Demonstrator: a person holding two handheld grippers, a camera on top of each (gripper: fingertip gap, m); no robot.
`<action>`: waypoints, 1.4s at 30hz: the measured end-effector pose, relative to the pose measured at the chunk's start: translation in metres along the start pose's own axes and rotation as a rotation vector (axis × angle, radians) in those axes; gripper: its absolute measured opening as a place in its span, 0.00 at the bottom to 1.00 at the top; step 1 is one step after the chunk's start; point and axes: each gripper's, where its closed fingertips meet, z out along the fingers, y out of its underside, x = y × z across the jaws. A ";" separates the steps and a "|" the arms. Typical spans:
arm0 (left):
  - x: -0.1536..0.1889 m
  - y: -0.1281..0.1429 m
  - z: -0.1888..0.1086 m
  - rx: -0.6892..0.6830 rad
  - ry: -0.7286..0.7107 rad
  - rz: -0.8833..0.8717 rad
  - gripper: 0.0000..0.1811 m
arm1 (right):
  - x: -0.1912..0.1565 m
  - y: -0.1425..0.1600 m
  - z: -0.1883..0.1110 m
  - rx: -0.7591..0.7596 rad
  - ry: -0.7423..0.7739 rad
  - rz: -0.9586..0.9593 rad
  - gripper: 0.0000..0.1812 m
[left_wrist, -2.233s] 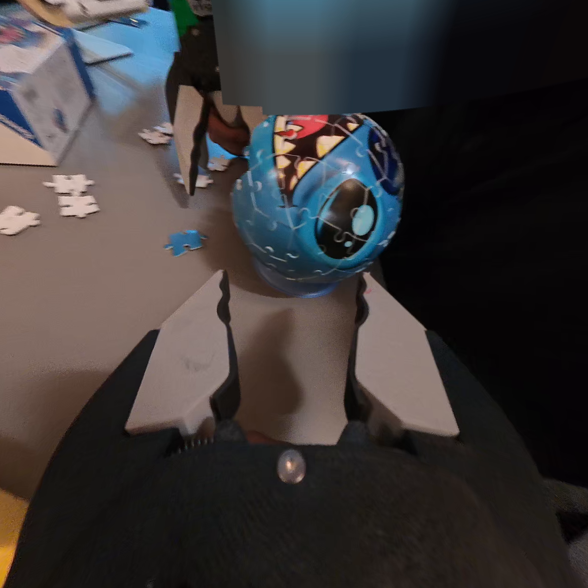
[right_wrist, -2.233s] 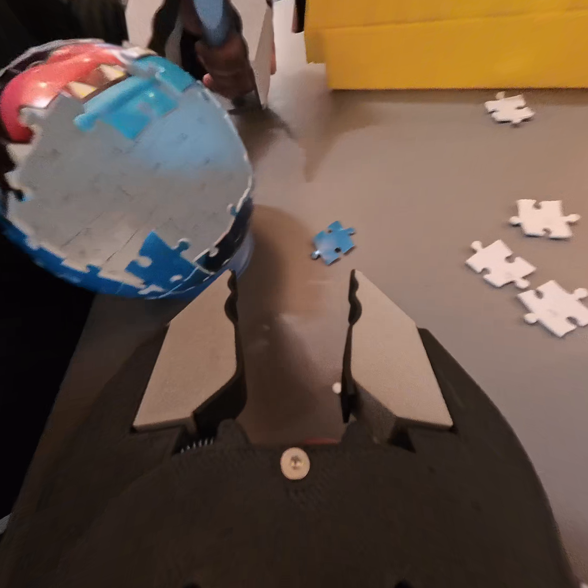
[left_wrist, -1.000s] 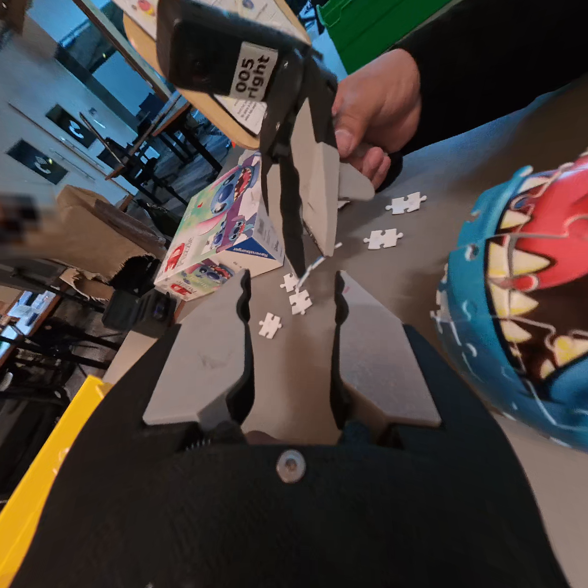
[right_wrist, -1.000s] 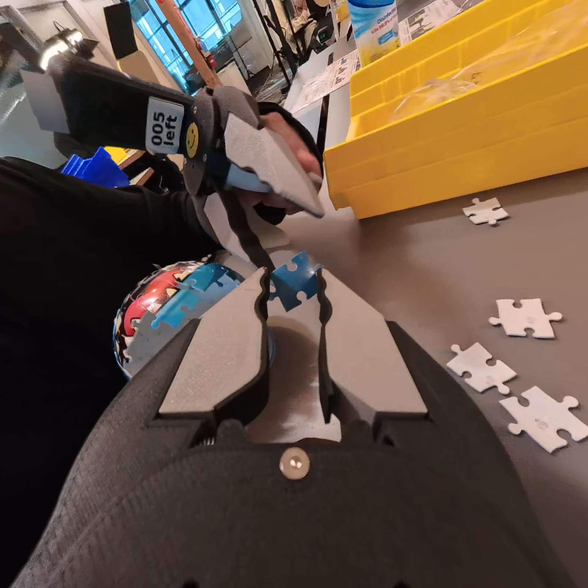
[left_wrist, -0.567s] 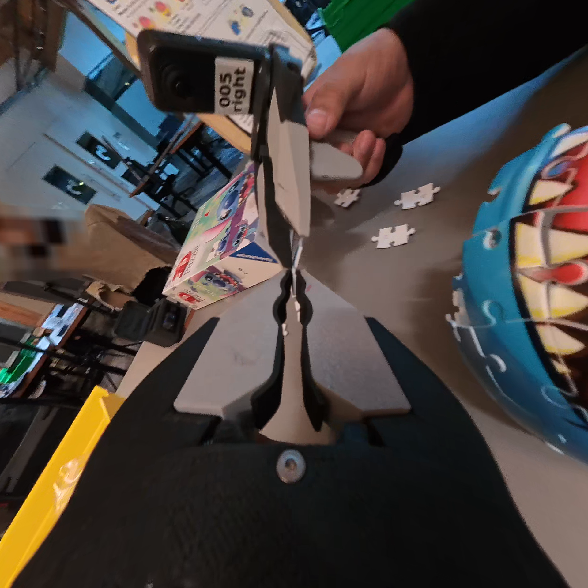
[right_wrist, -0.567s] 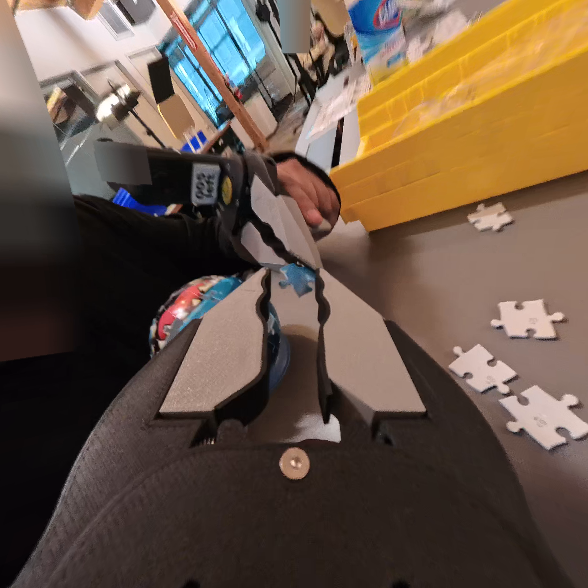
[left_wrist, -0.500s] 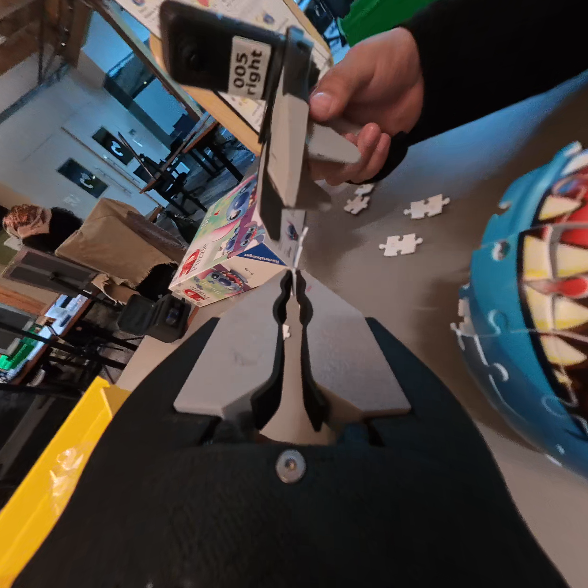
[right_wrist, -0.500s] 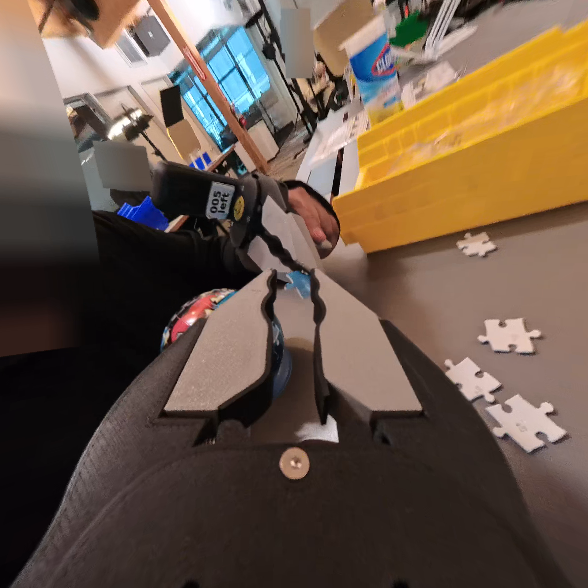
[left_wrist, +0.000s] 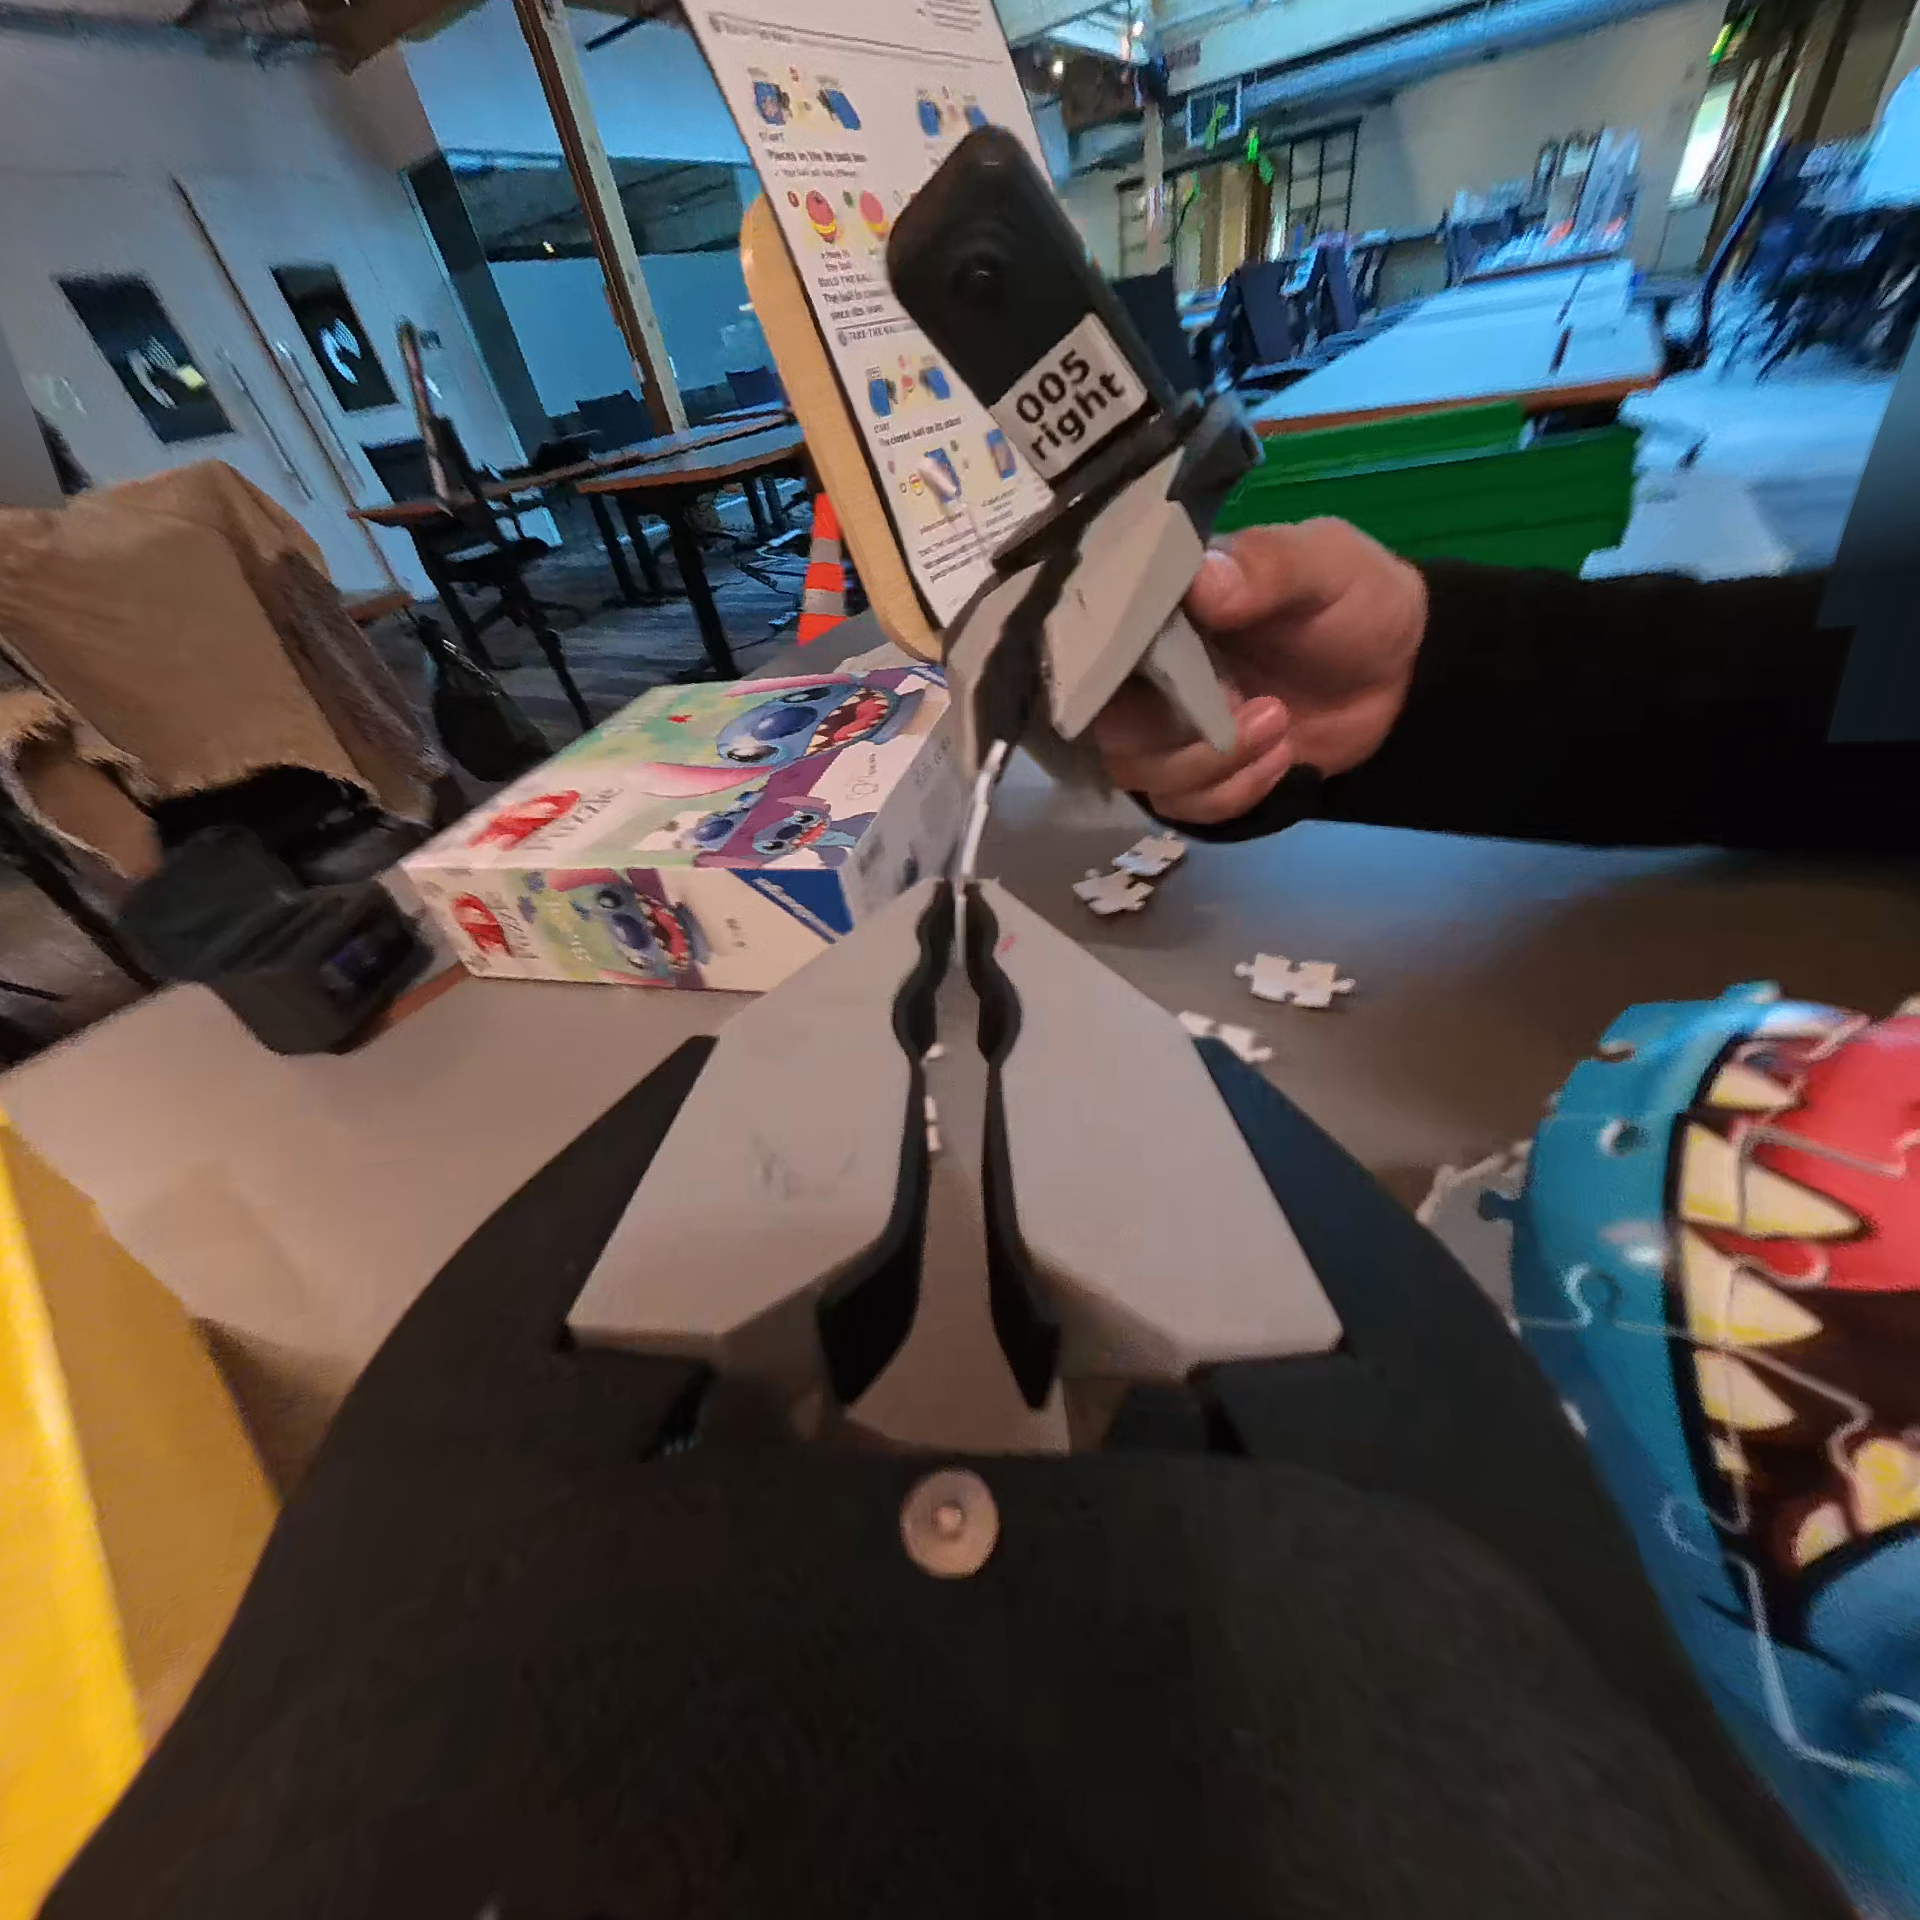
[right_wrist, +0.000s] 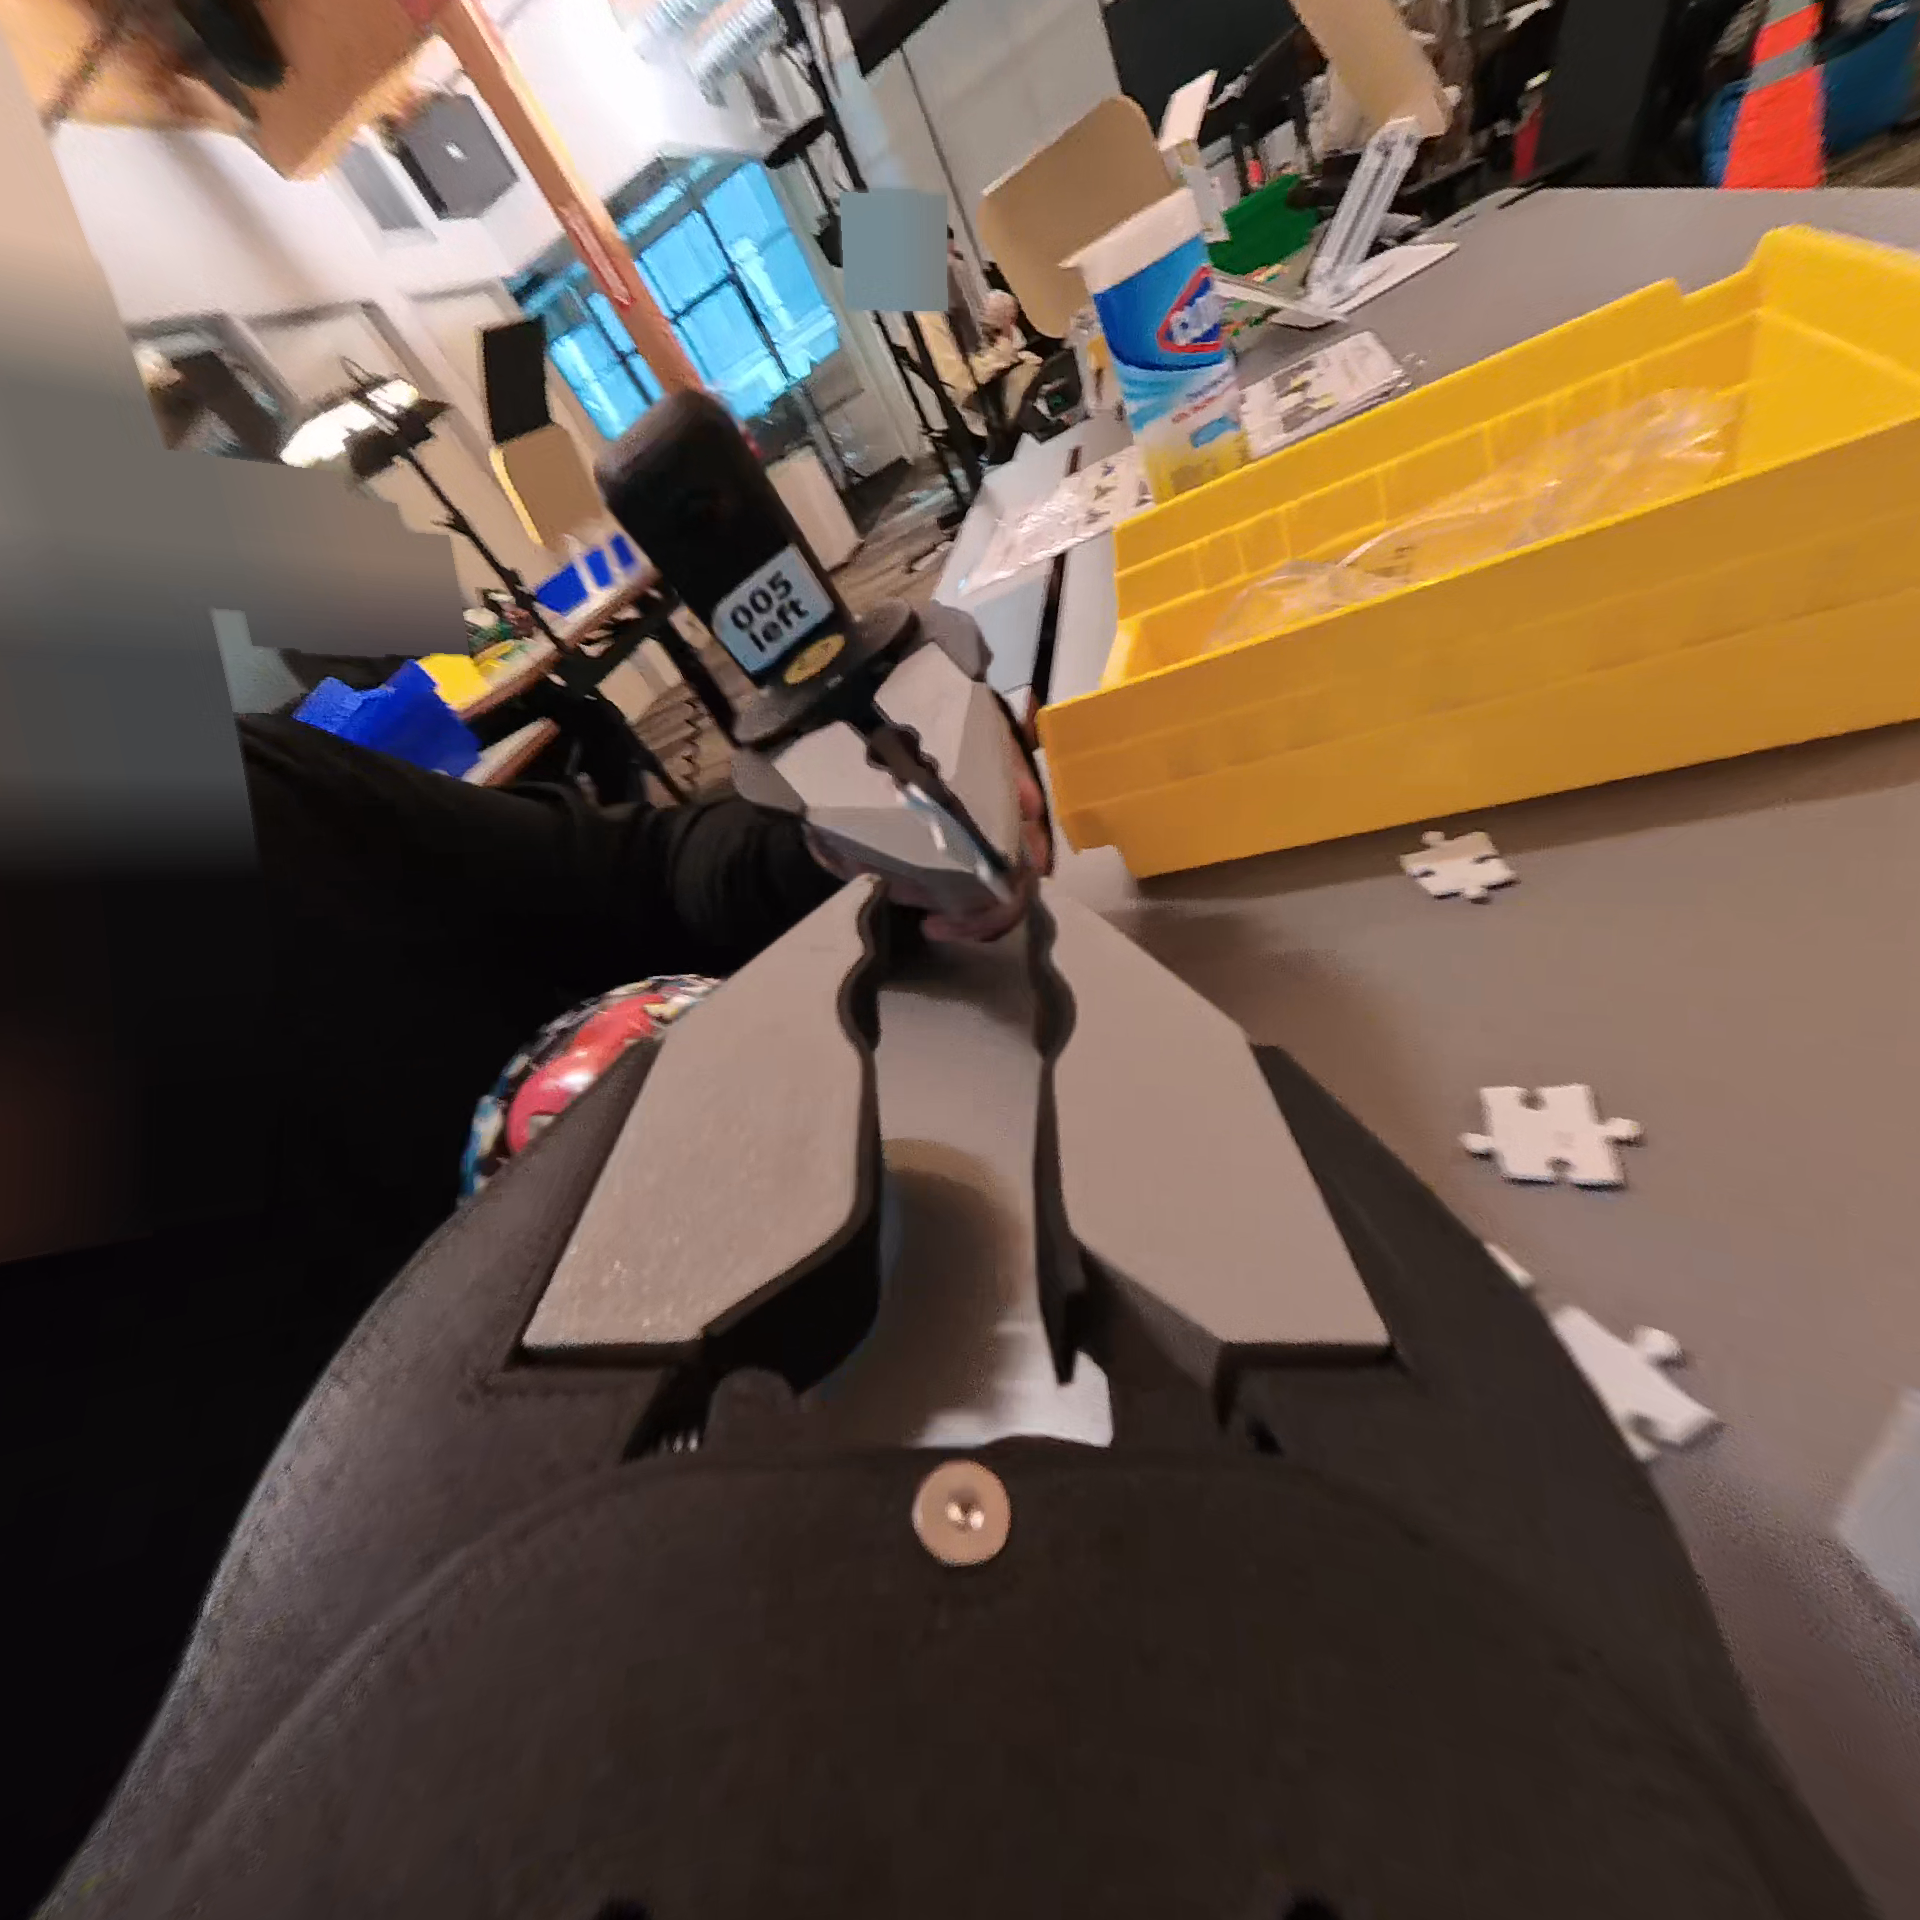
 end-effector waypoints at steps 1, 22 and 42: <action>-0.001 -0.001 0.000 0.014 0.023 -0.074 0.00 | 0.005 0.000 -0.003 -0.012 0.031 -0.041 0.16; 0.021 0.005 0.004 -0.049 0.327 -0.665 0.00 | -0.008 0.020 0.016 -0.223 0.040 -0.193 0.00; 0.003 -0.020 -0.042 0.023 0.227 -0.545 0.20 | 0.004 0.036 0.007 -0.276 0.145 -0.219 0.00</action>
